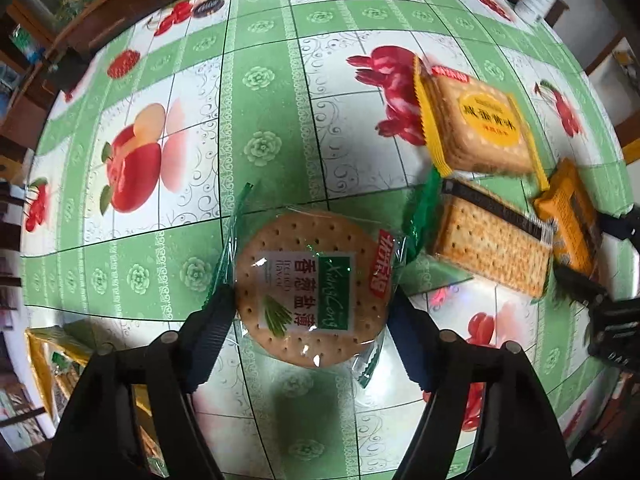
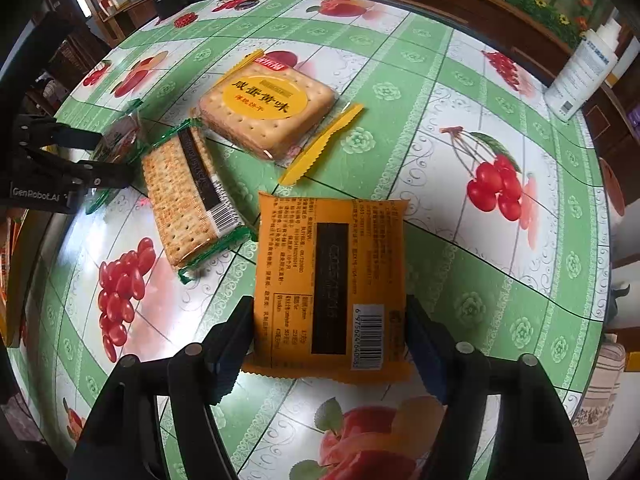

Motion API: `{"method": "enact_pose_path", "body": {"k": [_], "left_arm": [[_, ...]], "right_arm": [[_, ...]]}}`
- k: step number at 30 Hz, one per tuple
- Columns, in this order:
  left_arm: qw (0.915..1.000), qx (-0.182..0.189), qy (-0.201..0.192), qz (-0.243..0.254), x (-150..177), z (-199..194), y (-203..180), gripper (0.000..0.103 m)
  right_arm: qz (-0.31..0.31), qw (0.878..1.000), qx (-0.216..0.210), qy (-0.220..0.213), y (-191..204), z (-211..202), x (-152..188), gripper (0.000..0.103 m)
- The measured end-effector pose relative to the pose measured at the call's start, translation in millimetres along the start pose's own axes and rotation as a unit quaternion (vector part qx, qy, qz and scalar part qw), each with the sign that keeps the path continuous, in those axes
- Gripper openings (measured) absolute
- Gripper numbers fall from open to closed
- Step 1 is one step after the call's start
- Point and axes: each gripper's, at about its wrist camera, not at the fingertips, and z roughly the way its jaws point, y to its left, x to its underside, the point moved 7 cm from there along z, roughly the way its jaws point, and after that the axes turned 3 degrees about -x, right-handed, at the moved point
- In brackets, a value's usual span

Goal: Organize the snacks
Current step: 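Lift the round XiangCong pack with left tool while right lifts the orange pack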

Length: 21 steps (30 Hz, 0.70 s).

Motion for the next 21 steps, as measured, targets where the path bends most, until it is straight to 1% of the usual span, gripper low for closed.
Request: {"method": "enact_pose_path", "body": {"k": [2, 3, 5, 10, 15, 16, 21], "left_arm": [[0.9999, 0.008, -0.001, -0.007, 6, -1, -3, 0.074], [0.9999, 0.008, -0.004, -0.006, 12, -2, -5, 0.074], [0.9999, 0.007, -0.005, -0.011, 14, -1, -2, 0.074], [0.9997, 0.014, -0.007, -0.018, 31, -3, -3, 0.074], [0.9991, 0.011, -0.021, -0.036, 66, -6, -4, 0.074], [0.9987, 0.014, -0.026, -0.042, 73, -6, -5, 0.074], [0.9965, 0.013, -0.046, -0.068, 109, -12, -6, 0.074]], "right_arm": [[0.008, 1.000, 0.000, -0.006, -1, -1, 1, 0.071], [0.007, 1.000, -0.001, -0.008, -1, -2, 3, 0.071], [0.012, 1.000, 0.001, -0.012, -2, -3, 5, 0.071], [0.024, 1.000, 0.001, -0.011, -2, -7, 14, 0.071], [0.029, 1.000, 0.003, -0.008, 3, -11, 30, 0.071], [0.033, 0.999, 0.002, -0.008, 5, -12, 34, 0.071], [0.046, 0.999, 0.004, -0.013, 17, -20, 62, 0.071]]}}
